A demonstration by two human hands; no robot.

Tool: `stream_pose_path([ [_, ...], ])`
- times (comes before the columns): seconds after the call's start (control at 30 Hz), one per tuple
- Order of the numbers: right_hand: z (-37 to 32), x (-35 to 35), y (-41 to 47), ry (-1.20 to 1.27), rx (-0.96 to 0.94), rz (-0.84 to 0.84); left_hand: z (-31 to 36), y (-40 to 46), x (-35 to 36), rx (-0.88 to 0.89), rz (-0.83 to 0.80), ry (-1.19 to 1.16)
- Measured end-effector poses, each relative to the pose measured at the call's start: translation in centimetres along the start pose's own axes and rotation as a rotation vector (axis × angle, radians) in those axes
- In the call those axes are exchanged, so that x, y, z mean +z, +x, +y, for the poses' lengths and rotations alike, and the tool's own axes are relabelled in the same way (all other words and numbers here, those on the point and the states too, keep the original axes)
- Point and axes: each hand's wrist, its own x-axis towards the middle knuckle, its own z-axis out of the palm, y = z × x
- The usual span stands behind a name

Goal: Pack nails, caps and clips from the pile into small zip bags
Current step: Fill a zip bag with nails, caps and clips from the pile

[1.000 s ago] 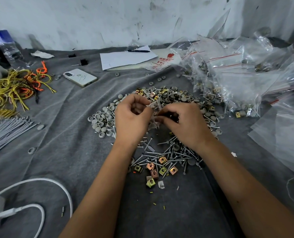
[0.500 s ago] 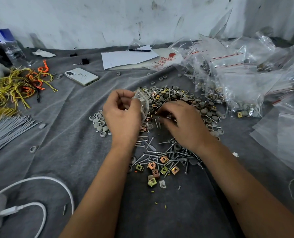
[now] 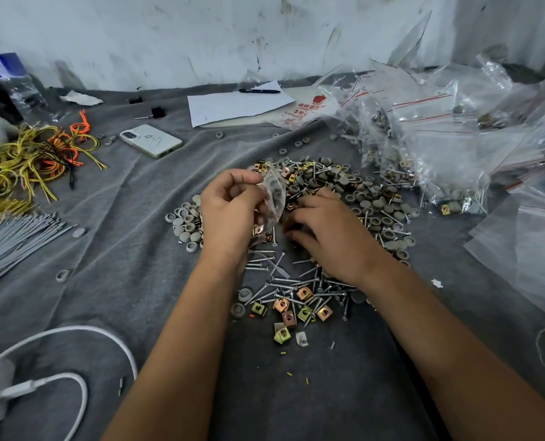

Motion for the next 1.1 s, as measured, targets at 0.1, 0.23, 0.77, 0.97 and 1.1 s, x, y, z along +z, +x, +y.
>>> stream_pose_path([
  [0.1, 0.1, -0.3, 0.0, 0.177, 0.088, 0.186, 0.1, 0.2, -0.3, -0.035, -0.116, 0.038],
  [0.23, 0.4, -1.1, 0.0, 0.424, 0.167, 0.403, -0.4, 0.0, -0.1, 0.038, -0.109, 0.194],
  [0.77, 1.4, -0.6, -0.1, 0.600, 0.256, 0.185, -0.6, -3.8, 3.1, 0.609, -0.115, 0.972],
  [0.97, 1.1, -0.7, -0.1, 0.778, 0.304, 0.173, -0.7, -4.3, 3.9, 0.599, -0.067, 0.986],
  [1.1, 0.7, -0.8, 0.0, 0.872, 0.369, 0.183, -0.7, -4.5, 4.1, 0.615, -0.071, 1.005],
])
